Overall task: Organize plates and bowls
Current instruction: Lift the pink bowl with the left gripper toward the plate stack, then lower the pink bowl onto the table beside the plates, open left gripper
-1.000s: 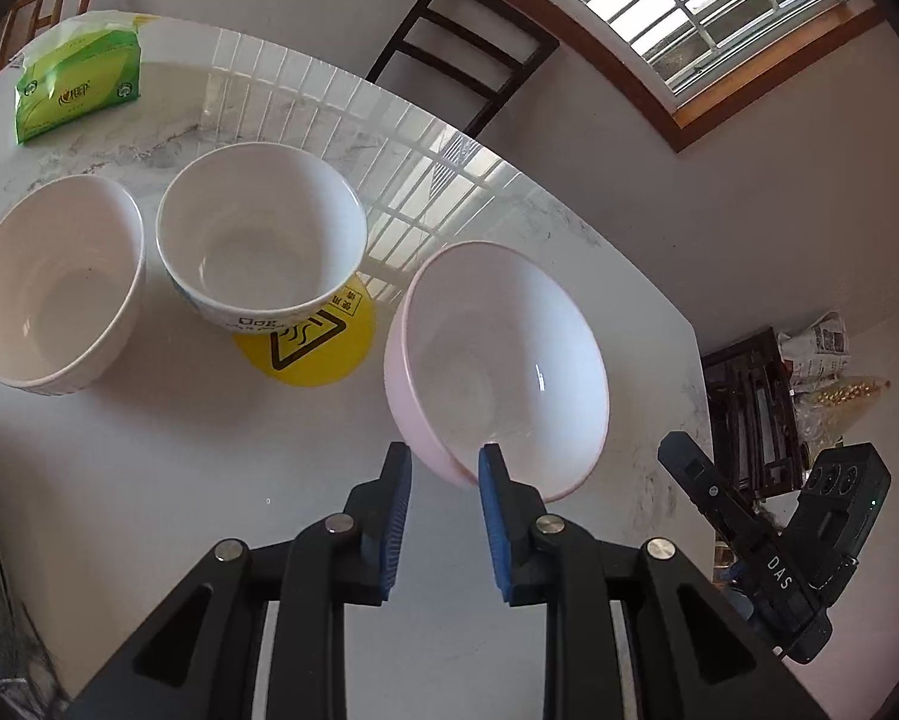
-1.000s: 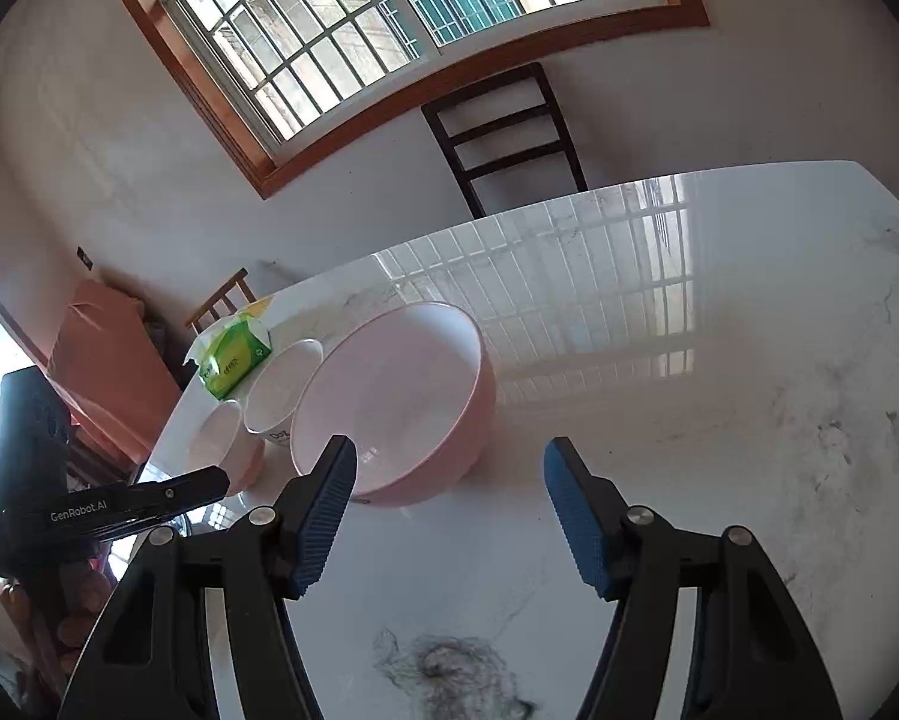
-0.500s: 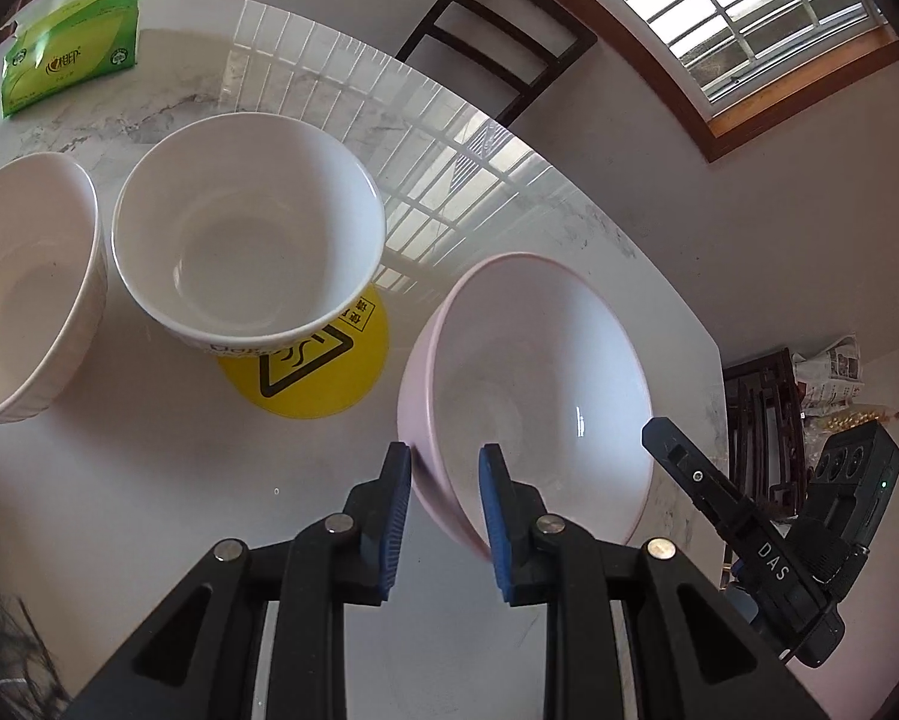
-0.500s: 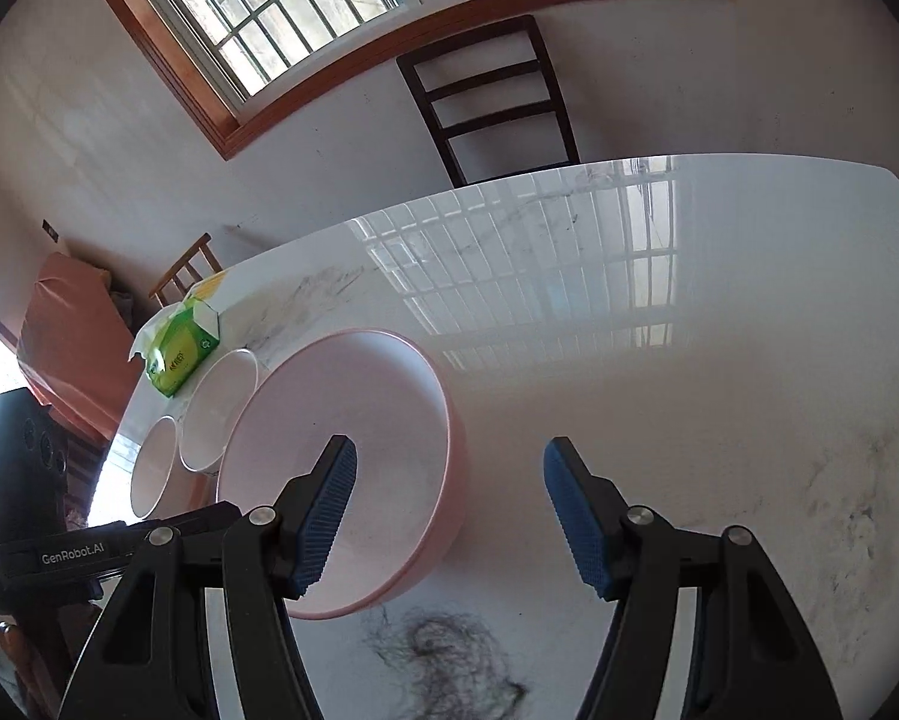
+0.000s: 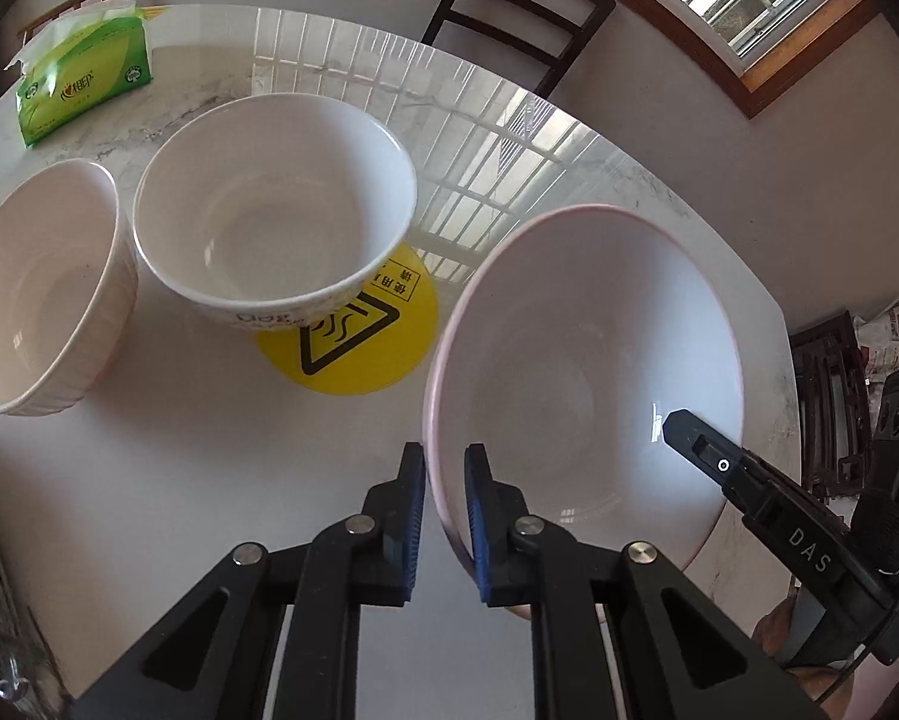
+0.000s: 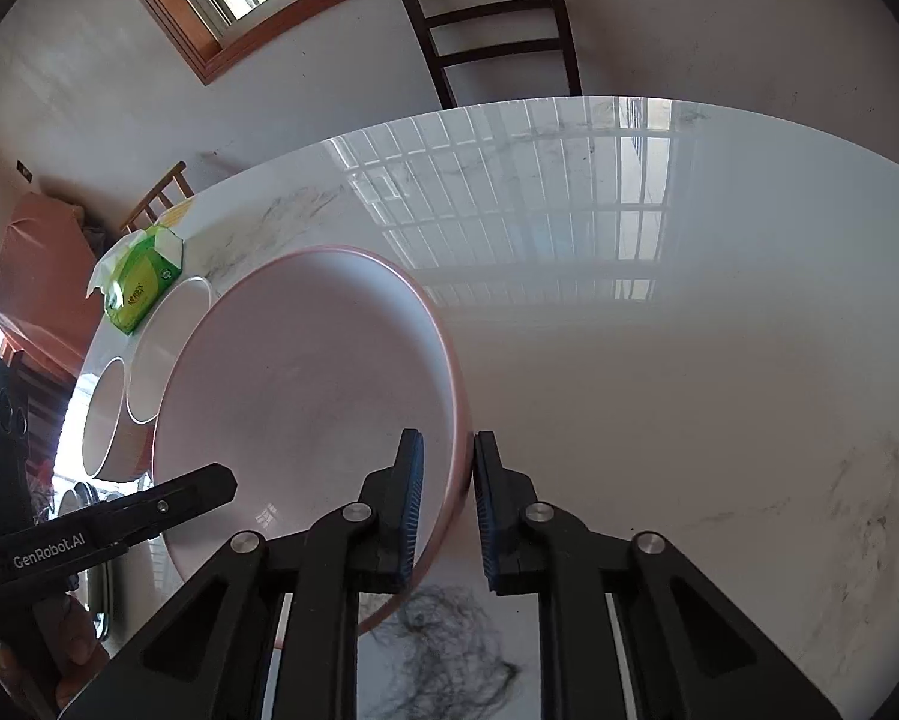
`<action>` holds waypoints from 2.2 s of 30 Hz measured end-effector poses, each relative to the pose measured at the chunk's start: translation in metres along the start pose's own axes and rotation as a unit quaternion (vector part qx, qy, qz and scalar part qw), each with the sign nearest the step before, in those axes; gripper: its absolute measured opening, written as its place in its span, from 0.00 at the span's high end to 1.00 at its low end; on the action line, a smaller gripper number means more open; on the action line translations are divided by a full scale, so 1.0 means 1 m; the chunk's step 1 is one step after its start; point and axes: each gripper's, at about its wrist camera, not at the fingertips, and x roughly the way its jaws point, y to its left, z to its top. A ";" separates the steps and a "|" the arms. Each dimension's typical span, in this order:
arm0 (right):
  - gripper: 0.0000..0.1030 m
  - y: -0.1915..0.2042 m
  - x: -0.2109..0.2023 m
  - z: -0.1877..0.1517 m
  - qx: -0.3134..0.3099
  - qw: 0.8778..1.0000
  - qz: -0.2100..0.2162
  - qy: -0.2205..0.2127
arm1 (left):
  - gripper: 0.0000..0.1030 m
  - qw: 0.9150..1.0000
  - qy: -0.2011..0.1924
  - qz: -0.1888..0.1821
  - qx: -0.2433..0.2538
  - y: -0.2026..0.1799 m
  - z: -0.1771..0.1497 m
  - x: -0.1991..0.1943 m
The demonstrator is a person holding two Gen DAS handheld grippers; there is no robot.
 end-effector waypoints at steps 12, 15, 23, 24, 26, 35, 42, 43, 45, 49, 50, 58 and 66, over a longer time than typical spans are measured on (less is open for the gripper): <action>0.85 0.047 -0.042 -0.069 -0.011 0.996 0.068 0.062 | 0.87 0.999 0.005 0.030 -0.011 0.057 -0.090 -0.091; 0.85 0.070 -0.050 -0.096 -0.022 0.993 0.082 0.084 | 0.87 0.999 0.014 0.038 -0.014 0.077 -0.114 -0.111; 0.84 0.128 -0.062 -0.154 -0.058 0.986 0.098 0.125 | 0.87 0.998 0.024 0.054 -0.026 0.121 -0.152 -0.142; 0.84 0.134 -0.062 -0.159 -0.062 0.985 0.097 0.128 | 0.87 0.998 0.024 0.052 -0.030 0.126 -0.154 -0.144; 0.84 0.142 -0.059 -0.169 -0.064 0.983 0.099 0.138 | 0.87 0.998 0.025 0.052 -0.037 0.131 -0.159 -0.143; 0.84 0.163 -0.043 -0.185 -0.063 0.981 0.090 0.162 | 0.87 0.997 0.033 0.050 -0.052 0.155 -0.167 -0.137; 0.83 0.166 -0.030 -0.185 -0.062 0.979 0.084 0.177 | 0.87 0.997 0.031 0.046 -0.053 0.164 -0.167 -0.130; 0.83 0.169 -0.028 -0.185 -0.062 0.979 0.083 0.177 | 0.87 0.997 0.028 0.047 -0.050 0.164 -0.167 -0.130; 0.83 0.169 -0.027 -0.185 -0.059 0.979 0.084 0.177 | 0.87 0.998 0.018 0.050 -0.042 0.163 -0.167 -0.131; 0.83 0.170 -0.027 -0.185 -0.060 0.979 0.083 0.175 | 0.87 0.997 -0.030 0.072 -0.001 0.155 -0.169 -0.134; 0.83 0.170 -0.027 -0.185 -0.061 0.979 0.085 0.173 | 0.86 0.996 -0.046 0.079 0.008 0.154 -0.169 -0.135; 0.77 0.166 -0.035 -0.188 -0.064 0.983 0.104 0.134 | 0.79 0.979 -0.138 0.138 0.054 0.147 -0.184 -0.152; 0.69 0.155 -0.062 -0.182 -0.060 0.990 0.112 0.053 | 0.74 0.961 -0.184 0.182 0.097 0.134 -0.192 -0.171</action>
